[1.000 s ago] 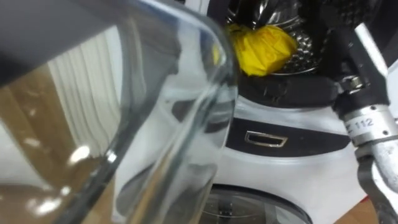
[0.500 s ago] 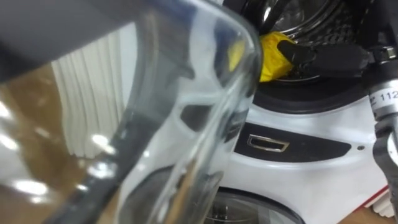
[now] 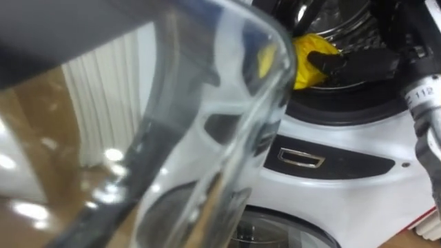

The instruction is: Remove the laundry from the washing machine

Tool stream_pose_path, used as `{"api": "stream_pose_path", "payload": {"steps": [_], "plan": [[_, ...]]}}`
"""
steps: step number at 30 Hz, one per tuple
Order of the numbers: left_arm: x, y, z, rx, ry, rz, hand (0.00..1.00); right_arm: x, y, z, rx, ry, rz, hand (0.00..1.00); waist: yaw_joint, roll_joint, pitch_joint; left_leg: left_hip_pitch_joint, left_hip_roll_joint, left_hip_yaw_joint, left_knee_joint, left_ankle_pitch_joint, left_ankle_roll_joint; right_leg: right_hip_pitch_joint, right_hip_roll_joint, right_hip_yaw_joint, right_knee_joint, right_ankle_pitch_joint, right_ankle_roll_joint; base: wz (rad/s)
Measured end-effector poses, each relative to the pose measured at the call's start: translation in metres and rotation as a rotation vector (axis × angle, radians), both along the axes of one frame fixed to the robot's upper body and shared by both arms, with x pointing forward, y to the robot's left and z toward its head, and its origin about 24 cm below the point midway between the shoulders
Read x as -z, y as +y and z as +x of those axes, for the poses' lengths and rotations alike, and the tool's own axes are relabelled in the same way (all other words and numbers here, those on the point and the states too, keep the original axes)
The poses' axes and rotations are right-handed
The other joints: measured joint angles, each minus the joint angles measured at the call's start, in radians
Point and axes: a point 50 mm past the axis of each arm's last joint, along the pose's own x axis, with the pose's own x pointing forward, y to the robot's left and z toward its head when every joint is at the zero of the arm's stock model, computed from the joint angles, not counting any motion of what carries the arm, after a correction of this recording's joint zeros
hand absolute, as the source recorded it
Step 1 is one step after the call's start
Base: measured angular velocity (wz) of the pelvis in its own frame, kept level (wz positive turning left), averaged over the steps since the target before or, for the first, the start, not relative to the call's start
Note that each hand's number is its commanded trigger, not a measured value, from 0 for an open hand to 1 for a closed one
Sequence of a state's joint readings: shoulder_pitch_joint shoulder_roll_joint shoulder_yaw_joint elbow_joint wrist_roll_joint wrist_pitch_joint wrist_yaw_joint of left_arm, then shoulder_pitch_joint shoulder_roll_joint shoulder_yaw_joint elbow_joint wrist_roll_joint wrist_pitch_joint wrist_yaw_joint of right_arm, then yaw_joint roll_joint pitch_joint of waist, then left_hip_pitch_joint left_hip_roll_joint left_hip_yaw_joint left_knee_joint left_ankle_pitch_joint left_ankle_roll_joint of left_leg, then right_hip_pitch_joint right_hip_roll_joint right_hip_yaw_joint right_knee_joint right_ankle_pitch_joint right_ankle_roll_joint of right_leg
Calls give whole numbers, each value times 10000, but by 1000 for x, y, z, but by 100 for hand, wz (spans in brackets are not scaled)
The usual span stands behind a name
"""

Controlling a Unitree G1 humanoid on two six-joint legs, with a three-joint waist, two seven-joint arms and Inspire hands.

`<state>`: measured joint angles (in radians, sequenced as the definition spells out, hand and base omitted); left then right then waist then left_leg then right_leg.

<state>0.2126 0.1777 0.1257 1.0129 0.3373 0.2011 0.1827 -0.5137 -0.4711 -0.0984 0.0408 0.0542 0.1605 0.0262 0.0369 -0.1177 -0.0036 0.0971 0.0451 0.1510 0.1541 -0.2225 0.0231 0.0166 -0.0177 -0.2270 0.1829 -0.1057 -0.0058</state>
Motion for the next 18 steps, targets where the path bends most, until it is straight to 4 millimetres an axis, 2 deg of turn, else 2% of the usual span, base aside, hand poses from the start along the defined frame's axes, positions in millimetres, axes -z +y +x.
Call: {"api": "stream_pose_path", "payload": {"steps": [1, 7, 10, 14, 18], "plan": [[0, 0, 1, 73, 14, 35, 0, -1, -2, 4, 133, 182, -217, 0, 6, -43, -28, -9, 4, -14, -1, 0, 0, -1, 4, 12, 0, 0, 0, 4], [-2, 2, 5, -8, -94, 94, 0, 1, -12, 19, 394, 1183, -722, 0, -14, -46, -31, -39, -41, -186, 7, 1, 0, 27, -4, -228, 3, -1, 0, 9], [-2, 4, 5, -37, -88, 166, 0, 2, -10, 21, 328, 1429, -1142, 0, -13, -89, -26, -45, -44, -217, 19, 2, 0, 31, -5, -217, 5, -9, 3, 1], [-4, 9, 6, -7, -106, 311, 0, 2, -2, 25, 118, 1754, -2050, 0, -12, -301, 10, -65, -62, -175, 93, 2, 1, 27, -92, -218, 15, -148, 14, -3], [-7, 14, 10, 58, -189, 449, 0, 1, 0, 26, 85, 2006, -3197, 0, 24, -361, -13, -90, -48, -192, 124, 3, -9, 43, -79, -223, 15, -155, 12, 0]]}}
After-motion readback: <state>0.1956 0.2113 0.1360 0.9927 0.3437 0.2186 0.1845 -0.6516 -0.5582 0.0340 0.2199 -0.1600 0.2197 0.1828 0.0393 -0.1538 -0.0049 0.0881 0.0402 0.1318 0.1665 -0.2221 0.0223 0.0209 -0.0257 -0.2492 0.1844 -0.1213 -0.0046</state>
